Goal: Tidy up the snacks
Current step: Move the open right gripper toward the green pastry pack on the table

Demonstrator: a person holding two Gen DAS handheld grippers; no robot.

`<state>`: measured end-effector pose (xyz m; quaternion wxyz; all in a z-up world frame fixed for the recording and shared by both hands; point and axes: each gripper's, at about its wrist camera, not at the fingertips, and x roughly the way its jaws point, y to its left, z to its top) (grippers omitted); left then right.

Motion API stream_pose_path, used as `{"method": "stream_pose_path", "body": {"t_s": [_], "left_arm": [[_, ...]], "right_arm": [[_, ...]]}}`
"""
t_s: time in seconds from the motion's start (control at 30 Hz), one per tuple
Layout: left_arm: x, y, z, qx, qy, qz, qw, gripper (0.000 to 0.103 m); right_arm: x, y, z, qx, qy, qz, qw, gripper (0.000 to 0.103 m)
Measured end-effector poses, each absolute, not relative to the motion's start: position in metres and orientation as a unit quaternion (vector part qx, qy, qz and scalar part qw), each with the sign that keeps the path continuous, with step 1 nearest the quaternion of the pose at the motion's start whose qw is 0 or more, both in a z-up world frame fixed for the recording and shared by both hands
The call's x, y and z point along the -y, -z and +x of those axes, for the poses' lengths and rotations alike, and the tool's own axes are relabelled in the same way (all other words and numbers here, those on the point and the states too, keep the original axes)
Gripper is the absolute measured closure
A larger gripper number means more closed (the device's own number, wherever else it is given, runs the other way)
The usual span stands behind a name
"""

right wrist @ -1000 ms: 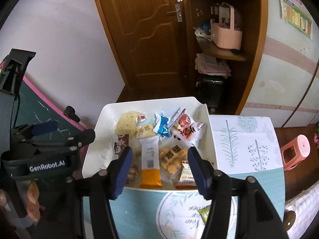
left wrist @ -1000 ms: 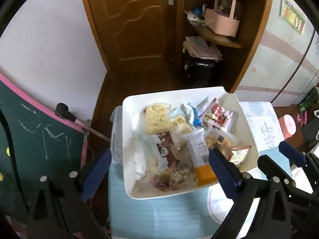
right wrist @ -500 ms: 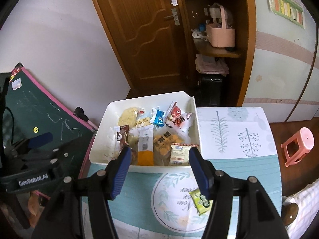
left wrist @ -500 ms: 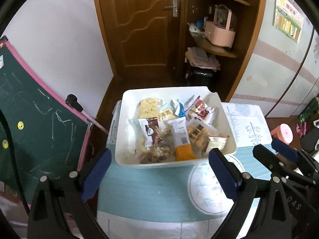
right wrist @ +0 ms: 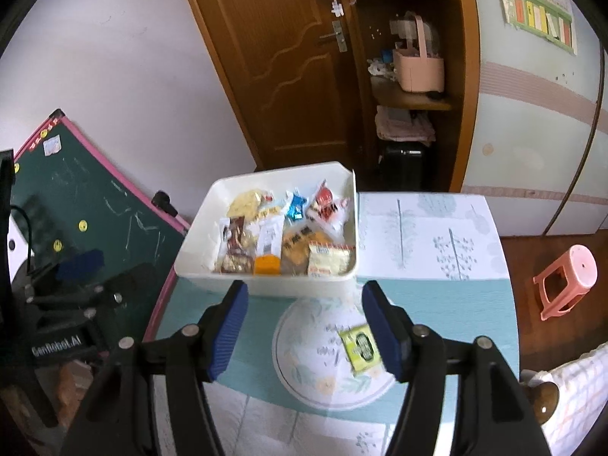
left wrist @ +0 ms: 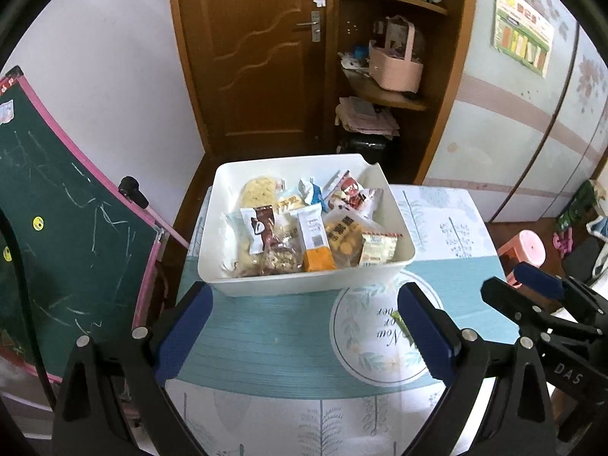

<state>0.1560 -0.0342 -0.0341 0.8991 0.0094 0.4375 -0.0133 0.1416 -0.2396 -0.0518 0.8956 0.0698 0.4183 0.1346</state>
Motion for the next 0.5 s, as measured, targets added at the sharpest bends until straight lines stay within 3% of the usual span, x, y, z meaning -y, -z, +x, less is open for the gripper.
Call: {"method": "stream_pose_path", "body": {"t_s": [0.5], "left_arm": [[0.049,0.143,0.159,-0.513,0.012,0.032,0.858,0.006]], "right_arm": [[0.279,0.160,0.126,-0.507,-0.088,0.079,0.854,0.037]]}}
